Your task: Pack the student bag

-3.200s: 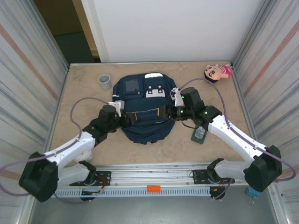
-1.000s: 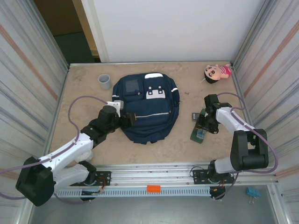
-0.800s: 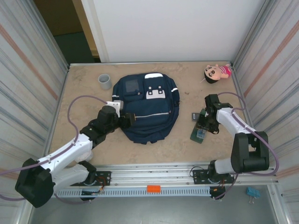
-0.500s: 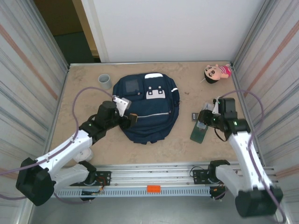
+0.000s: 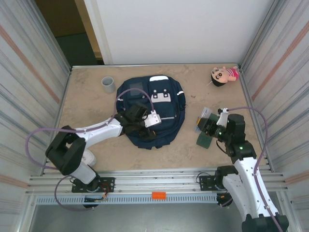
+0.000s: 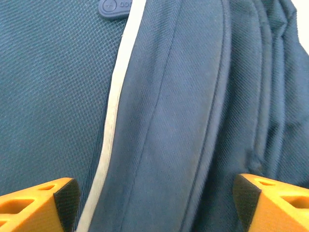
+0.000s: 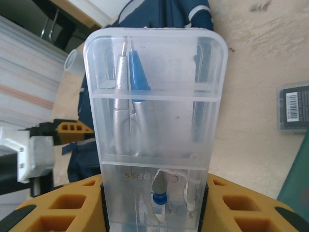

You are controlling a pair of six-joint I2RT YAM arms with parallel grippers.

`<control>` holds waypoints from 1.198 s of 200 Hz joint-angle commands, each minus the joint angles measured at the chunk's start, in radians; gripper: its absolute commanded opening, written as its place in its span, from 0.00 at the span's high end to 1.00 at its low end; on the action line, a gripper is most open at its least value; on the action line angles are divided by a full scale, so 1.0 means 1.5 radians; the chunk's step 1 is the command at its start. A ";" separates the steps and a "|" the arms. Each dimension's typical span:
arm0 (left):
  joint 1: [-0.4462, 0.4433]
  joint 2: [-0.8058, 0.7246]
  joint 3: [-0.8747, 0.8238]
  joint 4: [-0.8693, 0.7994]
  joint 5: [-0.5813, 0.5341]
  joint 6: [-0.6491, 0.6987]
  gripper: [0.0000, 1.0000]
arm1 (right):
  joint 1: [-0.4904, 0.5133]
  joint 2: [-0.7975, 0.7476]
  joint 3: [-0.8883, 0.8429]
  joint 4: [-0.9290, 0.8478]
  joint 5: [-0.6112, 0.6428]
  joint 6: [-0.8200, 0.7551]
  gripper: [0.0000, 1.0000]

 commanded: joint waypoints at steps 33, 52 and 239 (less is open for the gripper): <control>-0.004 0.059 0.032 0.119 -0.135 0.022 0.38 | 0.025 0.010 0.009 0.016 -0.005 -0.003 0.70; -0.005 0.059 0.032 0.133 -0.137 0.021 0.70 | 0.029 0.011 0.005 0.018 0.001 -0.003 0.70; -0.003 -0.184 0.104 0.085 -0.016 -0.359 1.00 | 0.326 0.308 -0.010 0.367 -0.033 0.288 0.69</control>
